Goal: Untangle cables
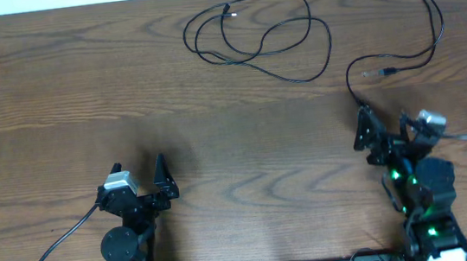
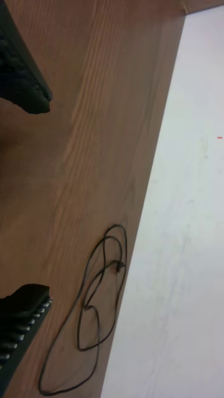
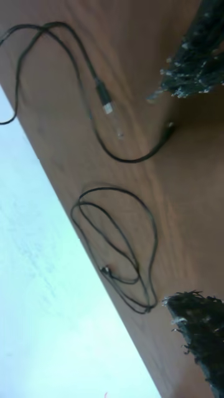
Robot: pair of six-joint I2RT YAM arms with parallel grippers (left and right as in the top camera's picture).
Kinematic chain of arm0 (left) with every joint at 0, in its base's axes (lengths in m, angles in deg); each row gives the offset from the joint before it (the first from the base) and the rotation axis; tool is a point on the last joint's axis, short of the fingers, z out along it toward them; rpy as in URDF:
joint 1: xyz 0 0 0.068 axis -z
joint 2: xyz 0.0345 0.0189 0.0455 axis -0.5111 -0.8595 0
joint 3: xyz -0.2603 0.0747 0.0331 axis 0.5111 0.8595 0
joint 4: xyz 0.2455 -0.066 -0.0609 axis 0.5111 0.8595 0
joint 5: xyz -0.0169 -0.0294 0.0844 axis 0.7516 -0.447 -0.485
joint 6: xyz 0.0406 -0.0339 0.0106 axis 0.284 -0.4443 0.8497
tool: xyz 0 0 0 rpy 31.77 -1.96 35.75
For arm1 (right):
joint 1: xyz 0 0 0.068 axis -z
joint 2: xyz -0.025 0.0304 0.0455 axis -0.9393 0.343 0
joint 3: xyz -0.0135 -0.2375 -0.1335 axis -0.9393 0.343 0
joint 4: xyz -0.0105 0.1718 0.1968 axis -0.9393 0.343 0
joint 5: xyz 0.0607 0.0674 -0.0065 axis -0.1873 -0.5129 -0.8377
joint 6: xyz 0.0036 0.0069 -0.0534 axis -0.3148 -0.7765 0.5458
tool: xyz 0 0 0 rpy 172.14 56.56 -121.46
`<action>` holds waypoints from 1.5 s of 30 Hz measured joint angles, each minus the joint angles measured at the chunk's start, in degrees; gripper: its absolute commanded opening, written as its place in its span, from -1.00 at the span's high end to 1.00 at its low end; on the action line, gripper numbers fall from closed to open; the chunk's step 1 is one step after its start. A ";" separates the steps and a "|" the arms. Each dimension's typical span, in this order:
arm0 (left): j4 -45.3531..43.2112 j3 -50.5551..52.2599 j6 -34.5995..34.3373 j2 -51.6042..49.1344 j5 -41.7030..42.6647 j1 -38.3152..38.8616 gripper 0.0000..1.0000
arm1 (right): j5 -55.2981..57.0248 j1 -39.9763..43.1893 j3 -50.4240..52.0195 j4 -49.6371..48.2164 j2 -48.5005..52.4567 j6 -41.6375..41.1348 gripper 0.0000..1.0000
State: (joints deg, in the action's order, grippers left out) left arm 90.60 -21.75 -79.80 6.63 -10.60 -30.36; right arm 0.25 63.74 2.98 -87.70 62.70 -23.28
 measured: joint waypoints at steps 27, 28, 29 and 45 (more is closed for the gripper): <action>0.00 0.00 0.00 0.00 0.00 0.00 -0.85 | -0.68 0.00 3.78 21.09 -31.63 14.95 -0.98; 0.00 0.00 0.00 0.00 0.00 0.00 -0.85 | -0.68 0.00 3.78 21.09 -31.63 15.13 -0.99; 0.00 0.00 0.00 0.00 0.00 0.00 -0.85 | -0.68 0.00 3.78 21.09 -31.63 15.19 -0.99; 0.00 0.00 0.02 0.00 0.00 0.00 -0.85 | -6.12 0.00 3.78 20.83 -31.63 30.27 -0.98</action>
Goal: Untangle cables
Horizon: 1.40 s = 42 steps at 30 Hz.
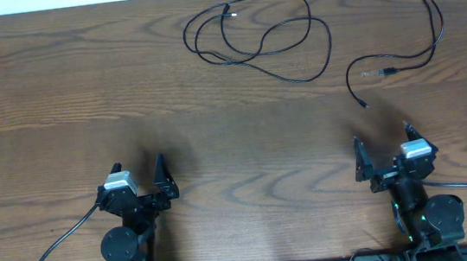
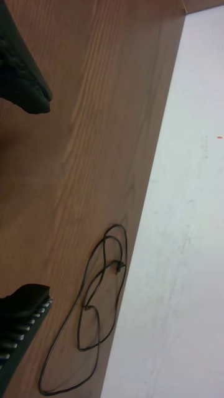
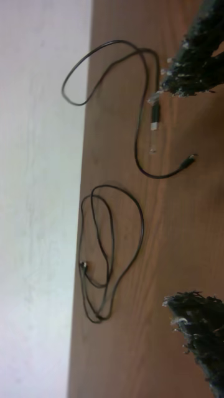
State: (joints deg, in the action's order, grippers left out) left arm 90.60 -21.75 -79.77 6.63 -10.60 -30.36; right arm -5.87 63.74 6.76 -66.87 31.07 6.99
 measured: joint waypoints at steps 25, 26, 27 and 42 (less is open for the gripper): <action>0.00 0.00 -0.02 0.00 0.00 0.00 -0.85 | -1.64 0.00 0.00 -0.11 0.00 3.72 -0.99; 0.02 0.00 0.00 0.00 0.00 0.00 -0.85 | -1.64 0.00 0.00 -0.11 0.00 3.72 -0.98; 0.02 0.00 0.00 0.00 0.00 0.00 -0.85 | -1.64 0.00 0.00 -0.11 0.00 3.74 -0.98; 0.00 0.00 0.00 0.00 0.00 0.00 -0.85 | -1.64 0.00 0.00 -0.11 0.00 3.74 -0.99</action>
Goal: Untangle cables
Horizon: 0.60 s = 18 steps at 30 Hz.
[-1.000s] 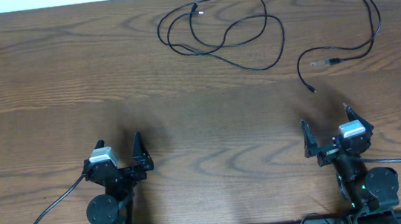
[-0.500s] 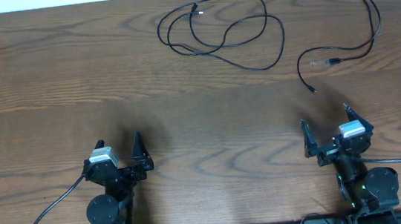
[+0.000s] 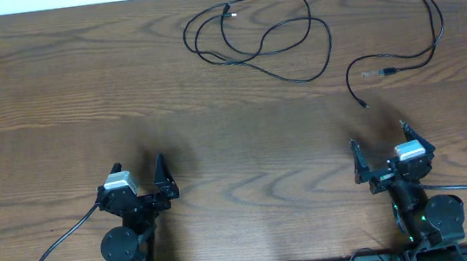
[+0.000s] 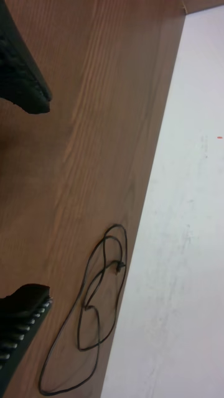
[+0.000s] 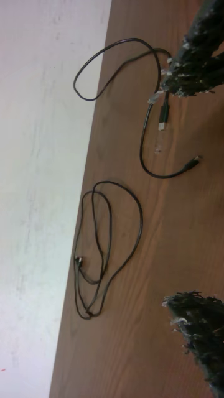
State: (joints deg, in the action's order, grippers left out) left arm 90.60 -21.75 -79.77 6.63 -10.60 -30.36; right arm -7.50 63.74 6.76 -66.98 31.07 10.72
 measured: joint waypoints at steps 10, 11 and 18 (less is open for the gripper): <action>0.00 0.00 -0.02 0.00 0.00 0.00 -0.86 | 0.00 0.02 0.00 0.00 0.00 0.00 -0.99; 0.00 0.00 -0.02 0.00 0.00 0.00 -0.85 | 0.00 0.02 0.00 0.00 0.00 0.00 -0.99; 0.00 0.00 0.00 0.00 0.00 0.00 -0.85 | 0.02 1.53 0.00 0.00 0.00 0.00 -0.99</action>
